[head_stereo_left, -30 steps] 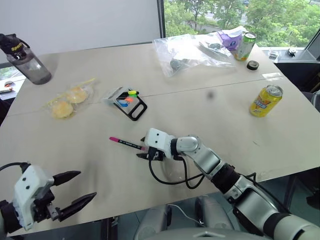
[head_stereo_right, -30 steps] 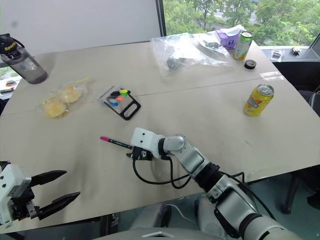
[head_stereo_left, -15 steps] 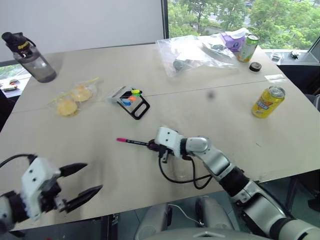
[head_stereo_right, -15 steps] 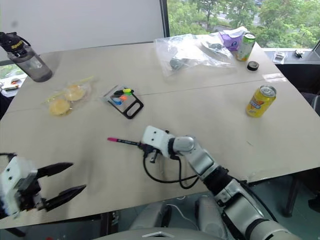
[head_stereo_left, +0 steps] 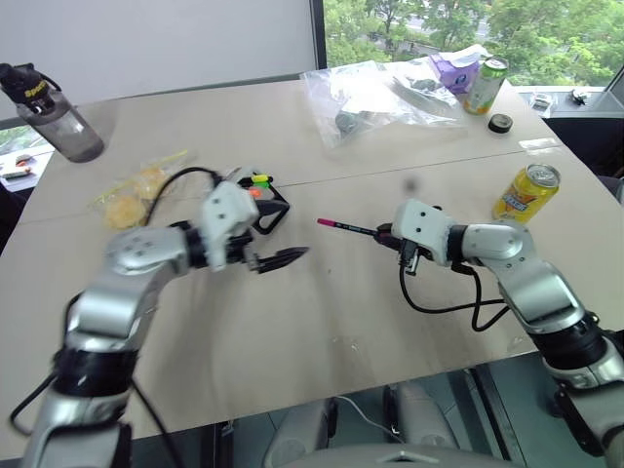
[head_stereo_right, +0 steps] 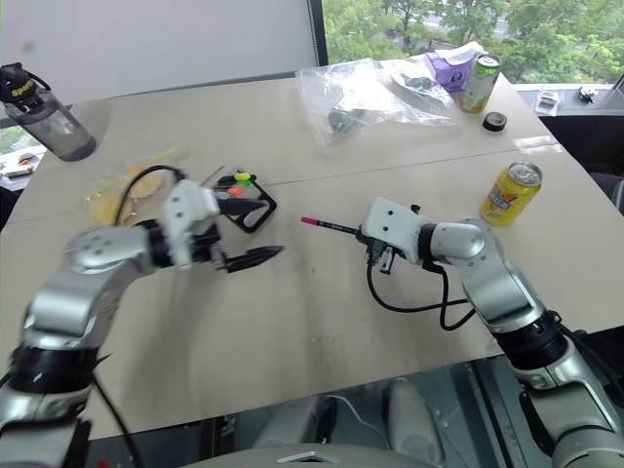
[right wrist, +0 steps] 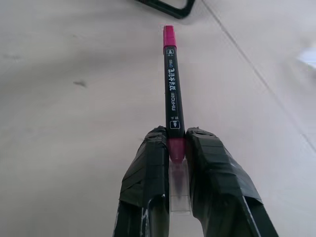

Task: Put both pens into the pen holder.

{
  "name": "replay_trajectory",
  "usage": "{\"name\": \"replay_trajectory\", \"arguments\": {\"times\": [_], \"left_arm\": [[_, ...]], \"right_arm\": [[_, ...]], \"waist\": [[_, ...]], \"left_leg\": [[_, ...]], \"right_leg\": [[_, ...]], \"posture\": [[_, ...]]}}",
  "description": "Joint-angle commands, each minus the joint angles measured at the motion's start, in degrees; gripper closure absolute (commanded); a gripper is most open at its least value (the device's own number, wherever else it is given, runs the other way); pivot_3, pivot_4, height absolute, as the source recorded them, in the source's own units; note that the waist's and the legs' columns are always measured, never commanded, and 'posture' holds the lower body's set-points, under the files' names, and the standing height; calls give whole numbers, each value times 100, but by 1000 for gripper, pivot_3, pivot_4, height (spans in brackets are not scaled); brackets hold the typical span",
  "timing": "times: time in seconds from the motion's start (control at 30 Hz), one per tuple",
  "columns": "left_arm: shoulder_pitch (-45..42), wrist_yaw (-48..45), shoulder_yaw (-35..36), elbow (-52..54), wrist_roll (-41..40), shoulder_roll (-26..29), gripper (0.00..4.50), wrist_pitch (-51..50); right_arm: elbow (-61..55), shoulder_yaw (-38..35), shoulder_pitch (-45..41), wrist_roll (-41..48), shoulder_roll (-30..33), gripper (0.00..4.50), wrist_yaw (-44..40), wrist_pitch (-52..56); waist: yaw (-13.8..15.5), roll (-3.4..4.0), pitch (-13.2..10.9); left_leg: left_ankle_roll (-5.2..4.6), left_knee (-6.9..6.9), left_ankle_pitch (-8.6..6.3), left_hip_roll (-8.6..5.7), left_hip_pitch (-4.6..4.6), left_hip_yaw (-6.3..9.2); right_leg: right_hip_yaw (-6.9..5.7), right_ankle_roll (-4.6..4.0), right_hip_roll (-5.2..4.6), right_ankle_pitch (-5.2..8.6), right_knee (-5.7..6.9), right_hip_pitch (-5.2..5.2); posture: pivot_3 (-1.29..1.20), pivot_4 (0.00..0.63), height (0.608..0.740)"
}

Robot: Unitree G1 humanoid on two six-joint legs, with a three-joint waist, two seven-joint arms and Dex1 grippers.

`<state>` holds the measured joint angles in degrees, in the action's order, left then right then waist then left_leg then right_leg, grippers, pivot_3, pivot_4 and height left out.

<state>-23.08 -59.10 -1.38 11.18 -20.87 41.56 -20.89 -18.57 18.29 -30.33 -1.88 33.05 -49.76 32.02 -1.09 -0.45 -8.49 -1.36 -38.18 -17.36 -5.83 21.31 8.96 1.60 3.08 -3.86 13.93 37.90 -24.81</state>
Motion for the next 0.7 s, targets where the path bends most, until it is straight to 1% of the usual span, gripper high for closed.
{"name": "replay_trajectory", "arguments": {"times": [0.03,0.17,0.33,0.43,0.47,0.5,0.67,0.7], "left_arm": [[-656,-416,-602,-532,324,-253,0,462],[-1627,-870,-1232,-1257,679,-663,0,840],[-2409,-1239,-1831,-2031,1377,-882,0,1524],[-2680,-1453,-2004,-2369,1559,-989,793,1756],[-2745,-1520,-2055,-2472,1625,-1015,1340,1832],[-2805,-1586,-2105,-2572,1694,-1041,1718,1898],[-2980,-1768,-2268,-2900,1963,-1178,4125,2131],[-2997,-1760,-2269,-2953,2002,-1219,4485,2158]], "right_arm": [[-642,-47,-186,-23,185,4434,-64,321],[-821,136,-386,-202,432,4434,-104,611],[-950,244,-572,-252,634,4434,-184,977],[-1050,273,-635,-225,715,4434,-220,1139],[-1073,277,-656,-214,721,4434,-219,1180],[-1091,281,-675,-208,724,4434,-221,1211],[-1174,318,-738,-160,670,4434,-222,1317],[-1178,329,-748,-154,655,4434,-215,1331]], "waist": [[-12,-1,1],[-8,-1,1],[-2,-2,1],[4,-2,0],[0,-2,1],[2,-2,1],[6,-2,1],[5,-2,1]], "left_leg": [[0,-5,0,0,11,5],[0,-25,1,-2,59,5],[0,-32,1,-5,65,5],[0,-34,2,-5,69,10],[0,-34,2,-5,68,8],[0,-33,2,-5,68,8],[0,-38,2,-6,69,9],[0,-38,2,-6,70,9]], "right_leg": [[-6,0,1,0,0,-8],[-8,0,-2,-1,13,-51],[-9,4,-5,-3,14,-52],[-15,4,-4,-3,13,-54],[-12,4,-4,-3,13,-54],[-12,4,-4,-3,13,-54],[-13,4,-5,-3,15,-55],[-13,4,-5,-4,16,-55]], "posture": [[0,150,740],[0,150,740],[0,150,740],[0,150,740],[0,150,740],[0,150,740],[0,150,740],[0,150,740]]}}
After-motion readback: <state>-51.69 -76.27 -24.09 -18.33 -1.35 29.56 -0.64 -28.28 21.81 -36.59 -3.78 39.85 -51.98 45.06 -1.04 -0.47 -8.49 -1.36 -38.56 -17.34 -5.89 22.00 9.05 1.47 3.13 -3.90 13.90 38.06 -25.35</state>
